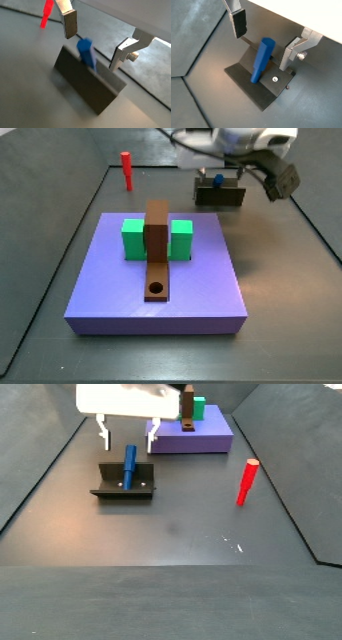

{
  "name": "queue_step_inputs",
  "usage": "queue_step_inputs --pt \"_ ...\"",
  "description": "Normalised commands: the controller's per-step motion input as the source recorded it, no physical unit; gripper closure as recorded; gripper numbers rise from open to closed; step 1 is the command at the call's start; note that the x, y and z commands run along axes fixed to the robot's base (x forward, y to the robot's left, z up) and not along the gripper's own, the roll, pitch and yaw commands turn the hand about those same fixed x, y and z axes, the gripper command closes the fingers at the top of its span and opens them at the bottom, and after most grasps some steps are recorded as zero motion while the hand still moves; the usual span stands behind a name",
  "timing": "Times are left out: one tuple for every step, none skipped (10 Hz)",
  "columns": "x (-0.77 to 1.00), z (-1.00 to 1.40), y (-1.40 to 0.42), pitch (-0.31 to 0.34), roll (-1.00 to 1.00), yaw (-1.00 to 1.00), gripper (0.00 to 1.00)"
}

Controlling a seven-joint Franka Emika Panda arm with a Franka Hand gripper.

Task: Pick up the blue object. Move up. Place the blue object on the fixture. Regrasp the blue object. Move to above the board. Insert the blue object.
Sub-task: Regrasp the blue object.

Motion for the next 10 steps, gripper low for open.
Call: queue_step_inputs --pt "0.05 0.00 0.00 -0.249 0.07 0.23 0.00" --pt "0.00 0.00 0.00 -0.237 0.10 0.31 0.00" --pt "-0.03 -0.13 0.00 -0.249 0.06 0.32 0.00" --pt "0.00 -0.23 0.00 -0.126 0.13 0.18 0.00" --pt "0.00 -0.23 -0.01 -0.009 0.44 0.07 0.00" --pt "0.00 -0.18 -0.01 0.000 0.62 0.04 0.00" --pt "0.00 -0.15 -0.04 0.006 0.69 0.03 0.00" --pt "0.00 -0.15 -0.07 0.000 0.63 0.04 0.00" --pt "0.00 -0.13 -0.05 0.000 0.36 0.06 0.00" --pt "0.00 -0.07 -0.03 0.000 0.18 0.06 0.00"
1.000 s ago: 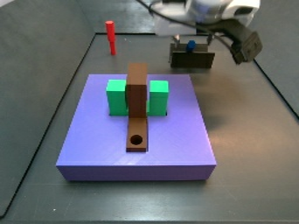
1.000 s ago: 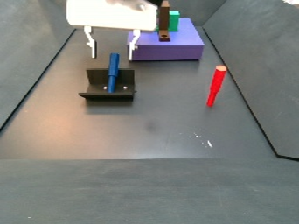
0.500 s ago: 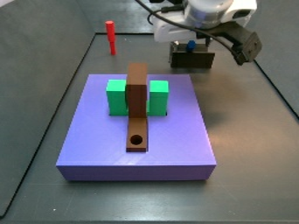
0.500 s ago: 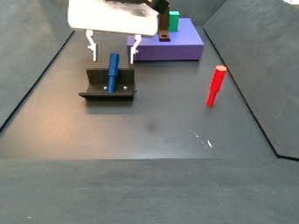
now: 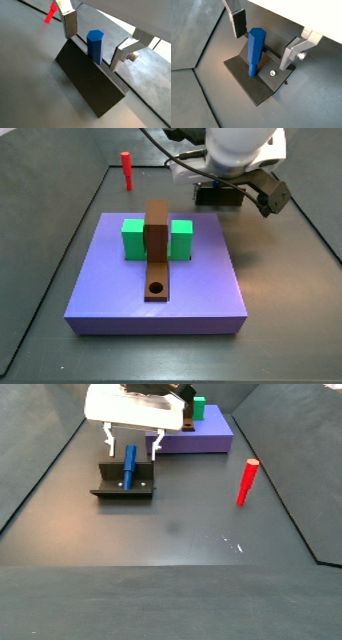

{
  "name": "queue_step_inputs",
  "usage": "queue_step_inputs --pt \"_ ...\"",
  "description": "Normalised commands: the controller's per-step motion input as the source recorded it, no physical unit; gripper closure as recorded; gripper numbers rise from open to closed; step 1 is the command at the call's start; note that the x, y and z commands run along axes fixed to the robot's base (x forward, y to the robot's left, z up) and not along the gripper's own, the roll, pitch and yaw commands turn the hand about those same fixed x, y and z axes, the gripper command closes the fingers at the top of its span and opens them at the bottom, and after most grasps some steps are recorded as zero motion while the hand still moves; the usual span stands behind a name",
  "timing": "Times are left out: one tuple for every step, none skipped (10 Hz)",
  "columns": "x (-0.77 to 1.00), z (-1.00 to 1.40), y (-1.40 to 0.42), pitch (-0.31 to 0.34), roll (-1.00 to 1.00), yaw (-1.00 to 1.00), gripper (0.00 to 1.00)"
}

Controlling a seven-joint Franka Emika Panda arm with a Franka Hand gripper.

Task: Pick up the blue object. Move up. Place the blue object on the fixture. Regrasp the blue object. Move to above the board. Insert the blue object.
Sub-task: Regrasp the blue object.

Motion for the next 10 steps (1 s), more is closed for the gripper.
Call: queue_step_inputs --pt "0.00 0.00 0.00 0.000 0.04 0.00 0.00" --pt "0.01 0.00 0.00 0.006 0.05 0.00 0.00" --pt "0.09 0.00 0.00 0.160 0.13 0.00 0.00" --pt "0.18 0.00 0.00 0.200 0.17 -0.03 0.00" --pt "0.16 0.00 0.00 0.143 0.09 0.00 0.00" --pt "0.11 0.00 0.00 0.083 0.07 0.00 0.00" --pt "0.02 0.00 0.00 0.000 0.01 0.00 0.00" --pt "0.00 0.00 0.00 0.000 0.00 0.00 0.00" --pt "0.00 0.00 0.00 0.000 0.00 0.00 1.00" --pt "0.00 0.00 0.00 0.000 0.00 0.00 1.00"
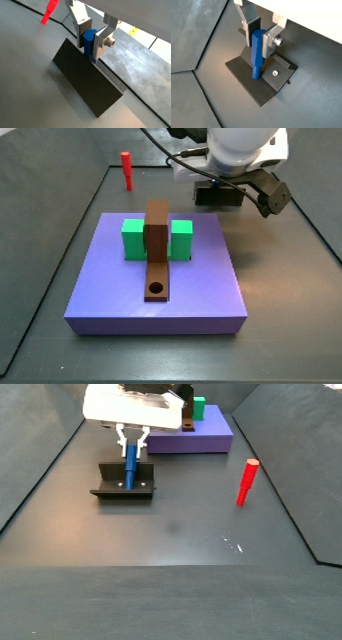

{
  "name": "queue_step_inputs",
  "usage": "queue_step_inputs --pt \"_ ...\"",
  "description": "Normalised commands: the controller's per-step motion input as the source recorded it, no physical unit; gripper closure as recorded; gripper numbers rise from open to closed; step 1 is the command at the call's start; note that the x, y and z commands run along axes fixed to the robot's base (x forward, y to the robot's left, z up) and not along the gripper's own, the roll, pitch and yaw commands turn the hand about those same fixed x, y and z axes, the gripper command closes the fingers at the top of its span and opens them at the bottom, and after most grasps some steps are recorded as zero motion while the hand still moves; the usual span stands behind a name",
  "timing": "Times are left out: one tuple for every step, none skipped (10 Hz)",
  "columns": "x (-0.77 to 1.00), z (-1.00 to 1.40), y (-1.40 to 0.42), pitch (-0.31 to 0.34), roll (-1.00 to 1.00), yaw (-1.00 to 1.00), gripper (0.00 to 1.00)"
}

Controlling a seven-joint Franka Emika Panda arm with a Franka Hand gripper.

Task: Pick up the blue object. Move up. Place the blue object on the fixture. Regrasp the blue object. Move to above the board. Insert the blue object.
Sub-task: Regrasp the blue object.

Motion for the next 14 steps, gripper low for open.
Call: queue_step_inputs --pt "0.00 0.00 0.00 0.000 0.00 0.00 1.00" --pt "0.00 0.00 0.00 0.000 0.00 0.00 1.00" --pt "0.00 0.00 0.00 0.000 0.00 0.00 1.00" --pt "0.00 0.00 0.00 0.000 0.00 0.00 1.00" --pt "0.00 0.00 0.00 0.000 0.00 0.00 1.00" --pt "0.00 0.00 0.00 0.000 0.00 0.00 1.00" --pt "0.00 0.00 0.00 0.000 0.00 0.00 1.00" --pt "0.00 0.00 0.00 0.000 0.00 0.00 1.00" --pt "0.00 0.00 0.00 0.000 0.00 0.00 1.00" --pt "0.00 0.00 0.00 0.000 0.00 0.00 1.00" --pt "0.00 0.00 0.00 0.000 0.00 0.00 1.00" --pt "0.00 0.00 0.00 0.000 0.00 0.00 1.00" --pt "0.00 0.00 0.00 0.000 0.00 0.00 1.00" --pt "0.00 0.00 0.00 0.000 0.00 0.00 1.00"
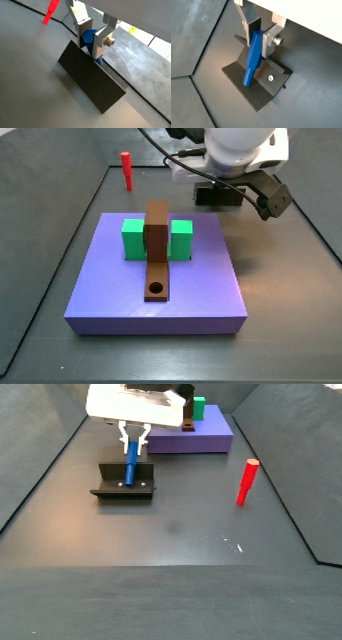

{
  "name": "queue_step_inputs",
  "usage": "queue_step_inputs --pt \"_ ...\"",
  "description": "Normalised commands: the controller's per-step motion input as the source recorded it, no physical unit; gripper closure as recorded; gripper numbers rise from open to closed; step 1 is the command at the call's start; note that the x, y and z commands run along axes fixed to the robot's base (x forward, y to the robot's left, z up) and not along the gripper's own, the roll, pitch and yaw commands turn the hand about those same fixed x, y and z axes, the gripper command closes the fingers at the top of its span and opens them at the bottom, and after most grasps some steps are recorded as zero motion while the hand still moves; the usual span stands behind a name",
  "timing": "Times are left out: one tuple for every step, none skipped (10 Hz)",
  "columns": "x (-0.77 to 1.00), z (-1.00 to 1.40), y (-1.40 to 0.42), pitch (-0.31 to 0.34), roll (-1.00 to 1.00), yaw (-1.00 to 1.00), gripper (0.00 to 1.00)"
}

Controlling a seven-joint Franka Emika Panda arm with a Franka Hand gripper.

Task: Pick up the blue object. Move up. Place the blue object on the fixture. Regrasp the blue object. Move to above the board. Insert the blue object.
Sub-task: Move to above the board.

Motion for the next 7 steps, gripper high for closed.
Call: queue_step_inputs --pt "0.00 1.40 0.00 0.000 0.00 0.00 1.00" --pt "0.03 1.40 -0.03 -0.025 -0.03 -0.02 1.00" --pt "0.01 1.40 -0.02 -0.018 -0.09 -0.04 1.00" --pt "0.02 1.40 -0.01 -0.019 -0.05 -0.02 1.00" --pt "0.03 1.40 -0.03 0.042 -0.01 -0.03 1.00" --pt "0.03 1.40 -0.04 0.062 0.00 -0.03 1.00" --pt "0.05 1.40 -0.04 0.086 0.00 -0.02 1.00"
